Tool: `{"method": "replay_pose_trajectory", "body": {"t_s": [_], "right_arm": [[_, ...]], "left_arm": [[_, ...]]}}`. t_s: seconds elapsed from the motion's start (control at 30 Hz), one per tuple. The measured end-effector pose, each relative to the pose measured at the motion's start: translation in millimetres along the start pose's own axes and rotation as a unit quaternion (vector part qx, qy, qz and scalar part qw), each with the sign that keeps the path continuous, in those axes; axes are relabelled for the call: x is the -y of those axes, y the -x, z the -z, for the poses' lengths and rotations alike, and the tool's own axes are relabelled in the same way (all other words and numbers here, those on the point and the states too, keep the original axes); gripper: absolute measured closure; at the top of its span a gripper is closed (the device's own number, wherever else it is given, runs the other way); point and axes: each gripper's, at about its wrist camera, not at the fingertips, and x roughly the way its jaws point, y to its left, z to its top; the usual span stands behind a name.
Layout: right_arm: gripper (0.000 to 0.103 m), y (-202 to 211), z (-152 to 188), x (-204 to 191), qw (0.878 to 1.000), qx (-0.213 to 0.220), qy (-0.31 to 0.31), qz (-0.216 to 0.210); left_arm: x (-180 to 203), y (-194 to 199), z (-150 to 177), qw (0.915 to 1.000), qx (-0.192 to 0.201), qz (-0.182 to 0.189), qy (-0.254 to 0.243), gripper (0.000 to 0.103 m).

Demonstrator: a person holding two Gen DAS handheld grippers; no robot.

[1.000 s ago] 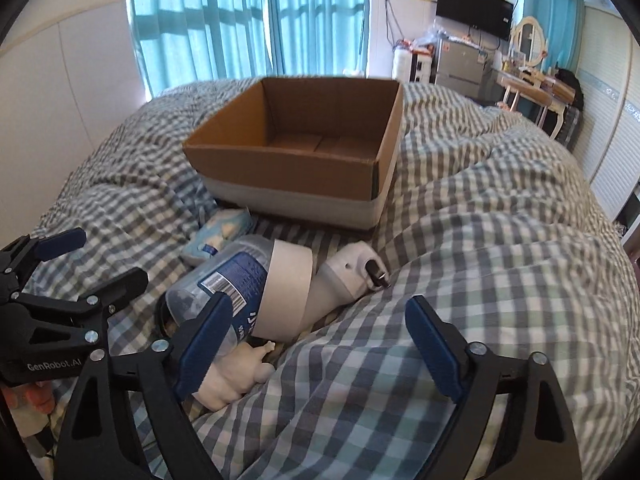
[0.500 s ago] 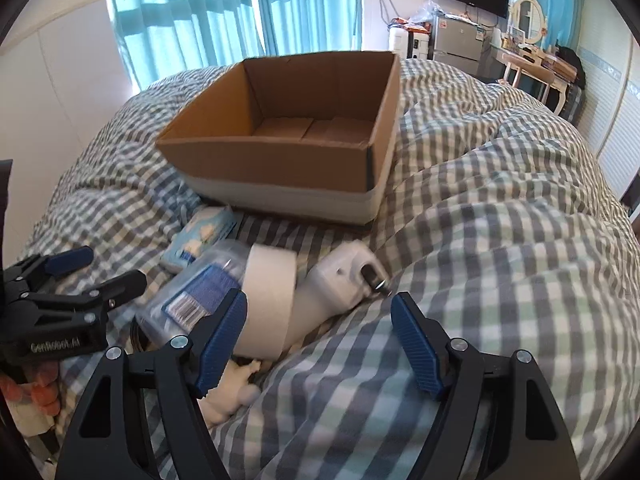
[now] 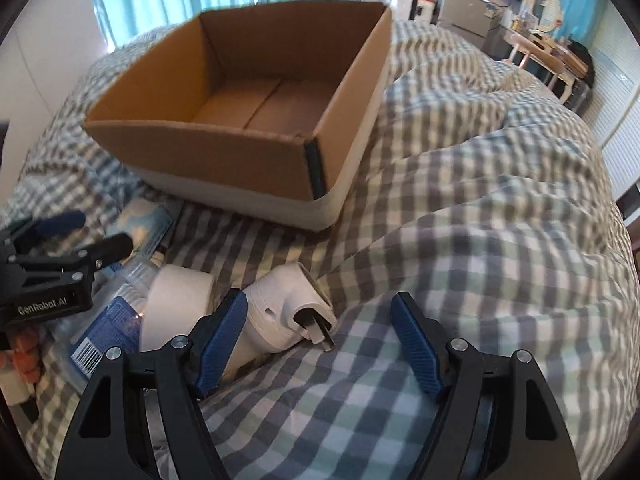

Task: Organize objects
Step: 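Grasp the blue floral tissue pack with left gripper while right grasps white plug adapter, then carry tissue pack into box and open left gripper while right drops plug adapter in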

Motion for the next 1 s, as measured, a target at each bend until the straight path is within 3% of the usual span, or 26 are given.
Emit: {"method": "replay_pose_trajectory", "body": {"t_s": [0.1, 0.23, 0.3, 0.37, 0.43, 0.47, 0.5, 0.53, 0.73, 1.0], "right_arm": [[0.028, -8.4, -1.7, -1.7, 1.0, -0.012, 0.004, -0.01], [0.028, -23.9, -4.2, -2.7, 0.999, -0.045, -0.001, -0.03], [0.028, -27.0, -4.7, -0.5, 0.998, -0.053, -0.009, -0.034], [0.027, -27.2, -5.3, -0.6, 0.998, -0.055, -0.012, -0.039], [0.028, -26.8, -5.1, -1.2, 0.998, -0.055, -0.013, -0.042], [0.033, -25.7, -4.5, -1.6, 0.997, -0.053, -0.015, -0.046], [0.045, -24.6, -3.5, -2.9, 0.997, -0.051, -0.015, -0.053], [0.045, -22.5, -1.7, -5.5, 0.998, -0.046, -0.013, -0.05], [0.045, -1.5, 5.0, -15.2, 1.0, -0.005, -0.001, -0.023], [0.046, 48.7, 8.7, -19.0, 0.998, 0.053, 0.015, 0.002]], "left_arm": [[-0.2, -15.9, -6.1, 0.9994, -0.02, 0.028, 0.006, 0.01], [4.2, -29.0, -9.4, 0.9989, -0.033, 0.033, -0.003, 0.01], [5.9, -28.9, -9.1, 0.9987, -0.03, 0.041, -0.008, 0.02], [6.0, -25.3, -6.9, 0.9969, -0.028, 0.072, -0.012, 0.045], [5.6, -21.0, -4.8, 0.9951, -0.026, 0.094, -0.014, 0.059], [5.0, -16.8, -3.5, 0.9954, -0.018, 0.093, -0.016, 0.061], [4.1, -13.9, -2.8, 0.9951, -0.015, 0.096, -0.017, 0.062], [2.6, -10.9, -2.2, 0.9951, -0.011, 0.097, -0.017, 0.066], [-6.0, 10.6, 6.5, 0.9942, 0.003, 0.107, -0.01, 0.069], [-18.3, 40.2, 18.2, 0.9954, 0.032, 0.09, -0.006, 0.071]]}}
